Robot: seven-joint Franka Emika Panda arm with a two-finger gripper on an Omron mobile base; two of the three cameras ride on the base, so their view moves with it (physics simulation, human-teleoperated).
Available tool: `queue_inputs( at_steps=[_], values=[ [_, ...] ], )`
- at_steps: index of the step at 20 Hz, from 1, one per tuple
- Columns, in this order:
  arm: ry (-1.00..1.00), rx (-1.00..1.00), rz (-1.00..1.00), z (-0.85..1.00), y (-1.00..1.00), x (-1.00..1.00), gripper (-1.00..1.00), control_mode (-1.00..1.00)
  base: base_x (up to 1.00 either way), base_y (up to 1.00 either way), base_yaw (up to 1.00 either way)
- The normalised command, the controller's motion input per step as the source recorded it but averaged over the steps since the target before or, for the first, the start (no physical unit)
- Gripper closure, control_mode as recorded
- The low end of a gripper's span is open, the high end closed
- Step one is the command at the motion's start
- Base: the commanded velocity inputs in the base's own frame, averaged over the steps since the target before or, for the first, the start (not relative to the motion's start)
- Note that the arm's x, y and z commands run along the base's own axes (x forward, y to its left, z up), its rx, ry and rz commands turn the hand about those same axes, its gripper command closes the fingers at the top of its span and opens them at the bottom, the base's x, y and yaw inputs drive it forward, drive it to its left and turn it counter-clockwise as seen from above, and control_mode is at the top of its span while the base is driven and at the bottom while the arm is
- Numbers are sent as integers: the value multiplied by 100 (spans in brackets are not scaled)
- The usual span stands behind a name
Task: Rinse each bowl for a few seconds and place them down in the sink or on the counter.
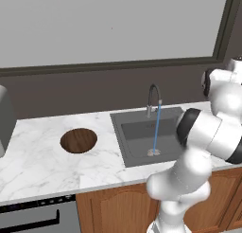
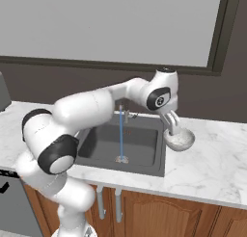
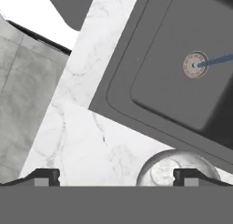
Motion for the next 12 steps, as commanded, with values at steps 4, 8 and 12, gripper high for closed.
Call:
queue_inputs(
  at_steps=[4,8,12],
  values=[
    [0,-14,11,22,88,-33,-100,-100,0,0,0],
    [0,-15,11,17,96,-21,-100,-100,0,0,0],
    [3,-12,13,26,93,-7,-100,-100,0,0,0]
  ],
)
